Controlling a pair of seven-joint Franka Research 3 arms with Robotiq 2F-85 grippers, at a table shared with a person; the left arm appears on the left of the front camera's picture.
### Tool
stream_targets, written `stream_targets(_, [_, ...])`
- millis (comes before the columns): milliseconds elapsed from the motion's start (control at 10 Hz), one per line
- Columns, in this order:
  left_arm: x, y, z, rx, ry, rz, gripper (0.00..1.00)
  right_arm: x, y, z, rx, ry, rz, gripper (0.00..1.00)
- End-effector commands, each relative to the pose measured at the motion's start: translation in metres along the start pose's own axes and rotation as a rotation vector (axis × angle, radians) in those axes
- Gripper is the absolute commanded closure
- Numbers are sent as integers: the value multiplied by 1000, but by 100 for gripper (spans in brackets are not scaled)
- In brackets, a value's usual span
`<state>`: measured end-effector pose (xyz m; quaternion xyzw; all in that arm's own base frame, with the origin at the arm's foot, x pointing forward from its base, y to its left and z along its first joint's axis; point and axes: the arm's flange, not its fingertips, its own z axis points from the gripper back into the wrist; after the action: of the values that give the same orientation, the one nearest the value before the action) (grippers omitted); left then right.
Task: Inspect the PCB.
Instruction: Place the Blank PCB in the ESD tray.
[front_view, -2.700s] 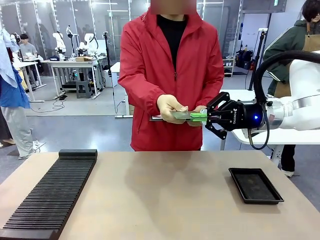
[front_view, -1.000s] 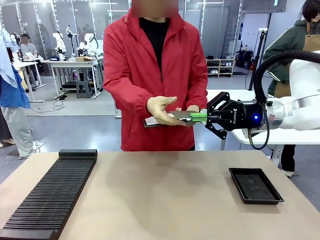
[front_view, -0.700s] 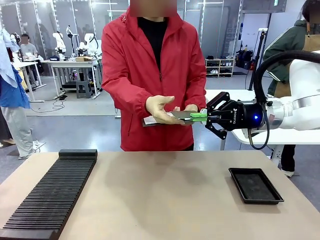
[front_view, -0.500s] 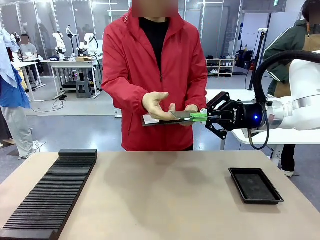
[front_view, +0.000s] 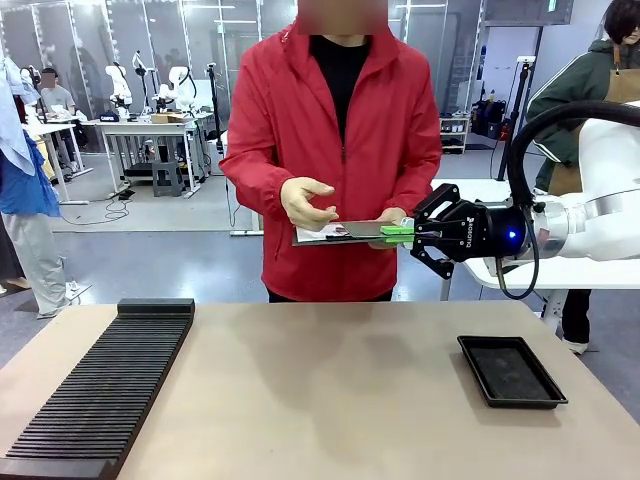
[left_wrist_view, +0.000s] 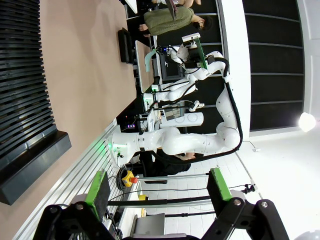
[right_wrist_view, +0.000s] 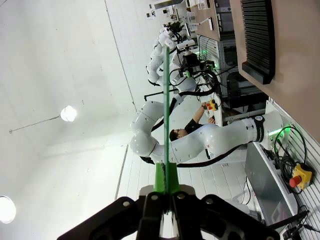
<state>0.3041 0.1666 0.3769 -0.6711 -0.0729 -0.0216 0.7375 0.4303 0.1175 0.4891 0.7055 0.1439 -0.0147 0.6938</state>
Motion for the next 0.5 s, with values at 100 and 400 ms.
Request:
stream_targets(100, [0, -1, 0, 2, 0, -2, 0, 0, 1, 0, -3, 0, 5, 100])
stream_targets(400, [0, -1, 0, 2, 0, -2, 0, -1, 3, 12, -194, -55, 3, 97])
